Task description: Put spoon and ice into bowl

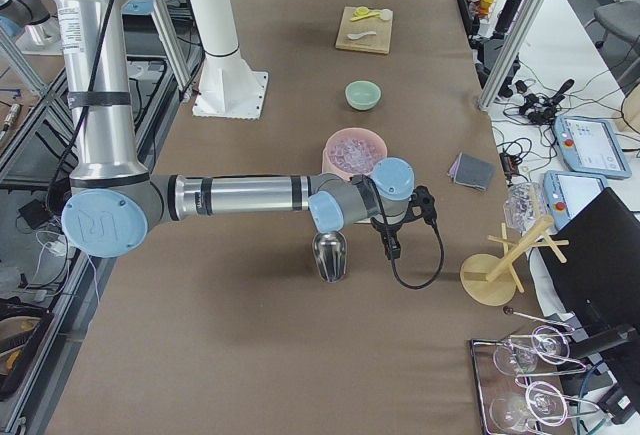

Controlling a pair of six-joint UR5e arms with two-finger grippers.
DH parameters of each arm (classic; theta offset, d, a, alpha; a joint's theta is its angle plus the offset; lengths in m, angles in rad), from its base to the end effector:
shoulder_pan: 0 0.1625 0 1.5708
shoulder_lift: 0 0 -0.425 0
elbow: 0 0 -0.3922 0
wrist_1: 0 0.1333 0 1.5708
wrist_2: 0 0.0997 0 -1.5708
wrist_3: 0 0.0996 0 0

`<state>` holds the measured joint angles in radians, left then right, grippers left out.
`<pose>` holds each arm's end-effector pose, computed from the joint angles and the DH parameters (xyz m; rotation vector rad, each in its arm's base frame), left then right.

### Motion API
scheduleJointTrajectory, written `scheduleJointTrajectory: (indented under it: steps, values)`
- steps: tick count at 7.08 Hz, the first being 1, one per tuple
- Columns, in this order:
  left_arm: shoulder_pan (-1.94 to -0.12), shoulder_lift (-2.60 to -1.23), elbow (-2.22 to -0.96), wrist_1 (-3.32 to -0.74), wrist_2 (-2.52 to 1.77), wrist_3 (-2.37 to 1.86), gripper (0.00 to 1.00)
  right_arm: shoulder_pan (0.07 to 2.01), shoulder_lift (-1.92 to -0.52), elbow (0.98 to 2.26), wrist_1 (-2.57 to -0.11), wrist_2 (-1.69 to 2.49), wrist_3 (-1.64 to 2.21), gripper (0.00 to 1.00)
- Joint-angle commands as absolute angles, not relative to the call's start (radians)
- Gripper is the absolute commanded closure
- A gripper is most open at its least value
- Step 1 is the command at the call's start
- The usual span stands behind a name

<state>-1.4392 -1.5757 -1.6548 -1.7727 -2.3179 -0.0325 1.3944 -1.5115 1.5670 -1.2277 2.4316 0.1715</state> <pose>0.0018 -0.5134 0.5941 0.2157 0.7629 0.2025 -0.0368 -0.5357 0.5861 0.2210 -0.9010 -0.1760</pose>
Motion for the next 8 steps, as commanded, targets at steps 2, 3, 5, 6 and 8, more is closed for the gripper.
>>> scheduleJointTrajectory:
  steps: [2,3,5,6,8]
  values:
    - [-1.294,-1.624,-1.66,-1.955,-2.316,-0.498,0.02,1.257,-1.494,1.586,-1.035,2.399,0.517,0.0]
    - [-1.213,-1.672,-1.672,-1.985,-2.303,-0.707,0.03,1.2,-1.479,1.63,-1.02,2.363,0.641,0.0]
    - [-1.128,-1.738,-1.683,-1.985,-2.29,-0.887,0.03,1.088,-1.457,1.77,-1.034,2.257,0.873,0.07]
    - [-1.076,-1.764,-1.683,-1.983,-2.239,-0.953,0.03,1.039,-1.431,1.798,-1.051,2.222,0.947,0.12]
    - [-0.984,-1.787,-1.675,-1.98,-2.16,-1.023,0.03,0.939,-1.355,1.838,-1.21,2.122,0.953,0.14]
